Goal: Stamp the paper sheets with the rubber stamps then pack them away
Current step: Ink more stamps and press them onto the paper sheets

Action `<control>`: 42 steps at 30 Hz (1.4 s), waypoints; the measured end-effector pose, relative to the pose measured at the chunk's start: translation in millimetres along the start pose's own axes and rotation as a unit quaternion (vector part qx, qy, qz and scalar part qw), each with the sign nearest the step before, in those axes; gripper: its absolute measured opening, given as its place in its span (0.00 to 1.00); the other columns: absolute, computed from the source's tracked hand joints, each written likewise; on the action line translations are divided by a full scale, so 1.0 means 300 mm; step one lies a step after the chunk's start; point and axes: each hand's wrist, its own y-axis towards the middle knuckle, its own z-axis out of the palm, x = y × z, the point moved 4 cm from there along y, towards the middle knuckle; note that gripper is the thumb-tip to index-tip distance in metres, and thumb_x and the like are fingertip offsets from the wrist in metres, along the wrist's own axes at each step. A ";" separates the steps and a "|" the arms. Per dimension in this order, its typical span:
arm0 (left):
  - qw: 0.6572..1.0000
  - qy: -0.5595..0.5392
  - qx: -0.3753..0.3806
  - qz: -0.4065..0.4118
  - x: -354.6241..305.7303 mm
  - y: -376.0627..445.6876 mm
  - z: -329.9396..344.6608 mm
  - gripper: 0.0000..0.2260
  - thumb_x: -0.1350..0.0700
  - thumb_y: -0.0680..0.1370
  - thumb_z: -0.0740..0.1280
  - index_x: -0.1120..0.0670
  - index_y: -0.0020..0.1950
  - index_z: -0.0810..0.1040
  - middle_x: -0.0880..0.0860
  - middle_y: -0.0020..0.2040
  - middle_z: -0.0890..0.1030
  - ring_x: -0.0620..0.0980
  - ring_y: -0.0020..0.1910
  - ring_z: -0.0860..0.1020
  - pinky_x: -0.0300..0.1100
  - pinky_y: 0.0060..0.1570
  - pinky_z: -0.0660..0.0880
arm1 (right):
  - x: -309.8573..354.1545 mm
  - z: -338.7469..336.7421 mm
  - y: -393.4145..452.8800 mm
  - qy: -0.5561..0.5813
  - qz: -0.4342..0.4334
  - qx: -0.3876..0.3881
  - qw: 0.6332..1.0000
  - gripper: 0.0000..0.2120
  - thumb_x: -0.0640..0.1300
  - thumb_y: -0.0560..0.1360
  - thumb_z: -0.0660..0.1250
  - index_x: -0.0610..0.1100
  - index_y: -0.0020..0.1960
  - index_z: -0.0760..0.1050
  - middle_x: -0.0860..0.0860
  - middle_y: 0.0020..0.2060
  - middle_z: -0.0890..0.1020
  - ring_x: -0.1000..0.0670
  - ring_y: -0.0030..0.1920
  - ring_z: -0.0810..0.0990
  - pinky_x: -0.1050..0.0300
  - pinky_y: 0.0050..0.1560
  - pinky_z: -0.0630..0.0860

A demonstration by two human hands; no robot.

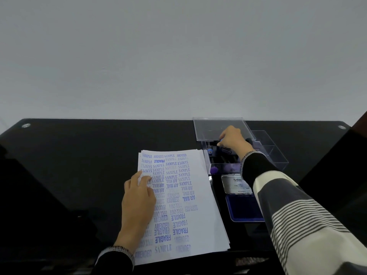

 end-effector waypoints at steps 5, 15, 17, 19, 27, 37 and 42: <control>1.000 -0.001 0.002 0.001 0.003 -0.001 0.003 0.15 0.60 0.79 0.61 0.55 0.65 0.76 0.52 0.71 0.69 0.50 0.67 0.66 0.41 0.51 0.76 | 0.019 -0.006 0.005 -0.044 0.024 0.060 0.997 0.07 0.41 0.72 0.70 0.37 0.43 0.75 0.45 0.39 0.78 0.46 0.48 0.77 0.60 0.36 0.72; 1.000 -0.006 0.002 -0.003 0.003 -0.003 0.002 0.15 0.60 0.79 0.61 0.55 0.65 0.75 0.51 0.71 0.68 0.50 0.68 0.65 0.43 0.54 0.76 | 0.024 0.018 0.021 -0.058 0.009 0.021 0.998 0.31 0.60 0.69 0.72 0.33 0.55 0.75 0.40 0.48 0.79 0.42 0.57 0.78 0.59 0.43 0.70; 1.000 -0.007 0.001 -0.003 0.003 -0.001 0.003 0.15 0.60 0.79 0.61 0.55 0.66 0.75 0.51 0.71 0.68 0.50 0.68 0.65 0.43 0.54 0.75 | 0.015 -0.006 0.013 -0.047 0.024 -0.014 0.999 0.25 0.57 0.72 0.71 0.34 0.49 0.73 0.41 0.43 0.77 0.41 0.53 0.78 0.58 0.41 0.71; 1.000 -0.006 0.002 -0.003 0.004 0.000 0.005 0.15 0.60 0.79 0.61 0.55 0.65 0.75 0.51 0.71 0.69 0.50 0.68 0.65 0.43 0.54 0.76 | 0.006 -0.034 0.003 -0.060 0.030 -0.085 0.994 0.16 0.49 0.75 0.70 0.37 0.42 0.70 0.40 0.46 0.79 0.40 0.53 0.78 0.56 0.43 0.73; 1.000 -0.009 0.000 -0.003 0.005 0.000 0.007 0.15 0.60 0.79 0.61 0.55 0.65 0.76 0.51 0.70 0.69 0.50 0.67 0.65 0.44 0.53 0.77 | 0.008 -0.002 -0.025 -0.217 0.115 -0.114 0.963 0.14 0.42 0.74 0.64 0.37 0.58 0.74 0.36 0.60 0.73 0.39 0.63 0.66 0.51 0.61 0.65; 1.000 -0.006 0.003 -0.003 0.006 0.002 0.010 0.15 0.60 0.79 0.61 0.55 0.65 0.75 0.51 0.71 0.68 0.50 0.67 0.65 0.43 0.54 0.76 | 0.066 -0.025 -0.066 -0.194 0.062 -0.222 0.954 0.14 0.43 0.73 0.66 0.35 0.55 0.75 0.38 0.63 0.66 0.39 0.61 0.66 0.51 0.59 0.70; 1.000 0.001 0.003 0.002 0.006 0.002 0.009 0.15 0.61 0.79 0.61 0.56 0.65 0.75 0.52 0.71 0.68 0.51 0.67 0.65 0.44 0.54 0.76 | 0.096 -0.038 -0.121 0.127 -0.070 -0.195 0.970 0.11 0.44 0.72 0.67 0.38 0.49 0.72 0.43 0.49 0.76 0.44 0.50 0.73 0.57 0.44 0.71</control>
